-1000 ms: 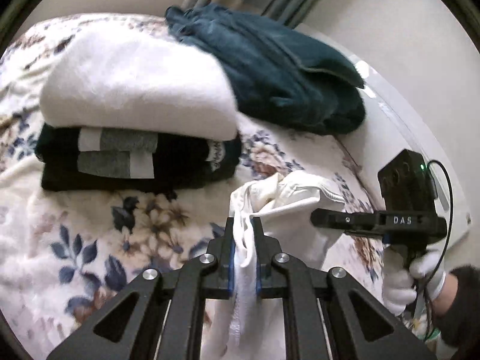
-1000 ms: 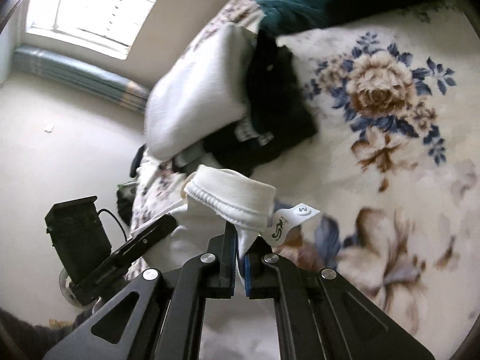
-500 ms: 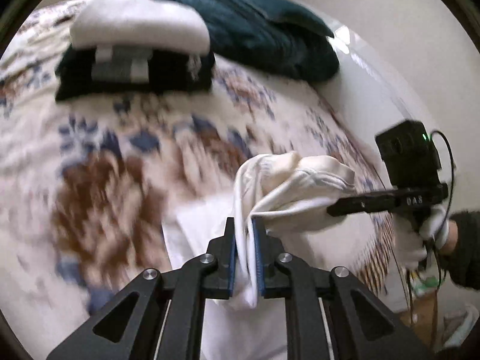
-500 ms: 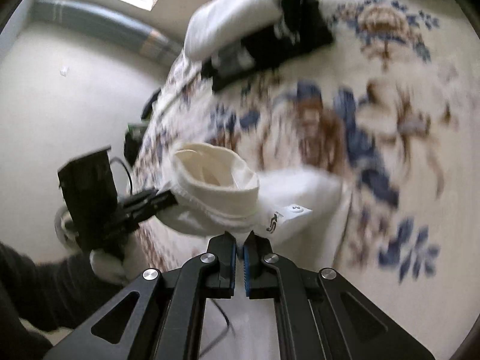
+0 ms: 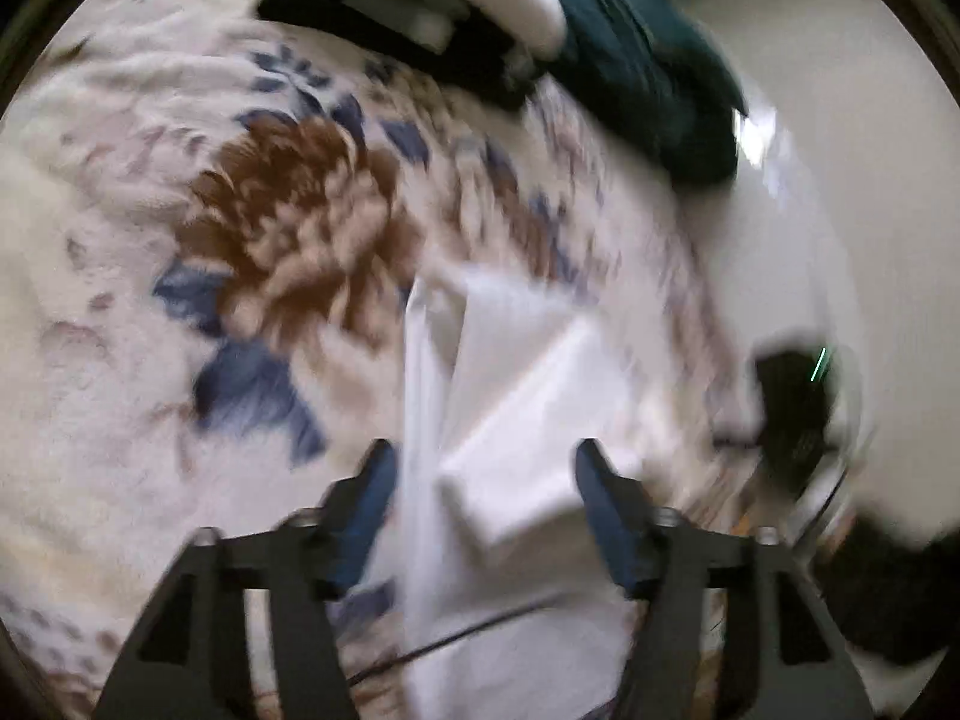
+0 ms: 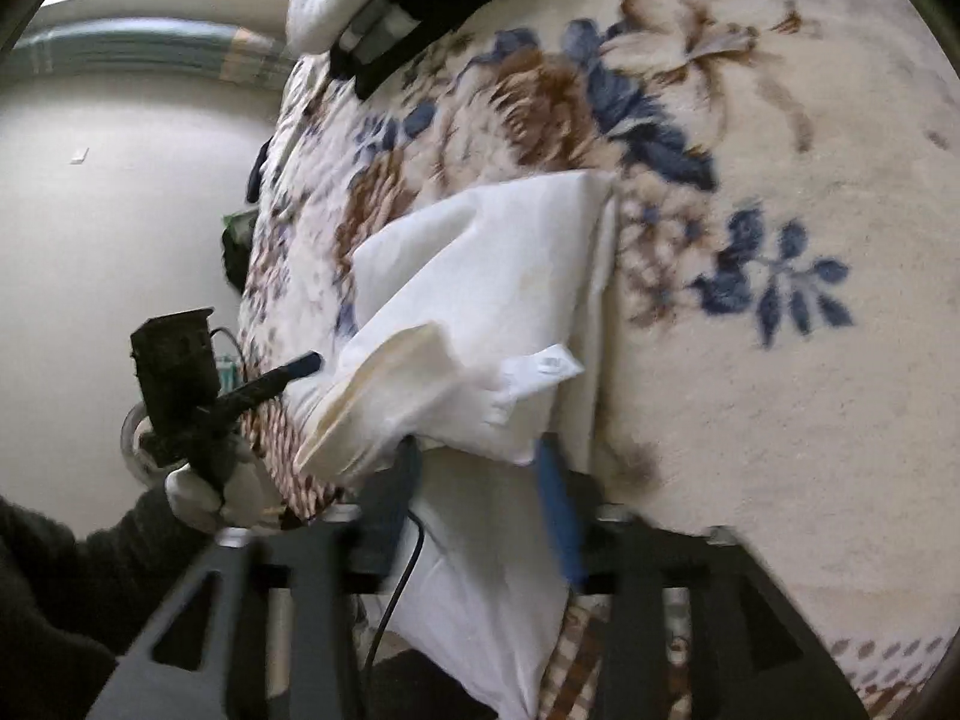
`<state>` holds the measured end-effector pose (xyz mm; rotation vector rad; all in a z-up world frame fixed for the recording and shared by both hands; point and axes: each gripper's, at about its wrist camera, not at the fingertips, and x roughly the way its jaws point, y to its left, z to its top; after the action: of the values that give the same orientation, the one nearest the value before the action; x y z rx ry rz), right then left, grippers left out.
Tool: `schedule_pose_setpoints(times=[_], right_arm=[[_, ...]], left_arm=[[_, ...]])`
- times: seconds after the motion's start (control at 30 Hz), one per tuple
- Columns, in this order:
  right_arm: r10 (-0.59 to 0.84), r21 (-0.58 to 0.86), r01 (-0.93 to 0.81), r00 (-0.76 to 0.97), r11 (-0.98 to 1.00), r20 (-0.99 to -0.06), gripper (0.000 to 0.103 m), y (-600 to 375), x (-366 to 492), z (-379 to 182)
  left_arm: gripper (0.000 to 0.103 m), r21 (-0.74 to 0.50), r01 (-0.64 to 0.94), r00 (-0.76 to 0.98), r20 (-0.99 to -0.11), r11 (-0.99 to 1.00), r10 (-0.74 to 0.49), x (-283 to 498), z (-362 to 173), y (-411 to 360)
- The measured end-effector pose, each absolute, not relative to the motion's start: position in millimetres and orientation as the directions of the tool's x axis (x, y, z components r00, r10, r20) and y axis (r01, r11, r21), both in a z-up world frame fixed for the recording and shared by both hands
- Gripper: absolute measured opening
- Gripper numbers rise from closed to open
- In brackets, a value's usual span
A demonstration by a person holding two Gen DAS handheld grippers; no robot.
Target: Fold small clothes
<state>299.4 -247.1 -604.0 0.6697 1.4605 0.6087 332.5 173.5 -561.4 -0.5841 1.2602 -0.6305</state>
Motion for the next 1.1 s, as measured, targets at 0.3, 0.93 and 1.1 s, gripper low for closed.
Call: schedule_pose_setpoints(times=[0.3, 0.93, 1.1], right_arm=[[0.670, 0.705, 0.391, 0.246, 0.592, -0.700, 0.062, -289.8, 298.2, -635.9], [0.595, 0.619, 0.298, 0.177, 0.727, -0.784, 0.008, -224.6, 362.9, -631.1], [0.587, 0.612, 0.232, 0.173, 0.756, -0.791, 0.044, -220.0, 341.0, -596.9]], left_arm=[[0.064, -0.700, 0.018, 0.152, -0.704, 0.714, -0.694, 389.2, -586.0, 122.9], [0.013, -0.656, -0.097, 0.038, -0.754, 0.749, -0.655, 457.3, -632.3, 114.7], [0.071, -0.739, -0.167, 0.078, -0.670, 0.653, -0.738, 428.7, -606.0, 139.3]])
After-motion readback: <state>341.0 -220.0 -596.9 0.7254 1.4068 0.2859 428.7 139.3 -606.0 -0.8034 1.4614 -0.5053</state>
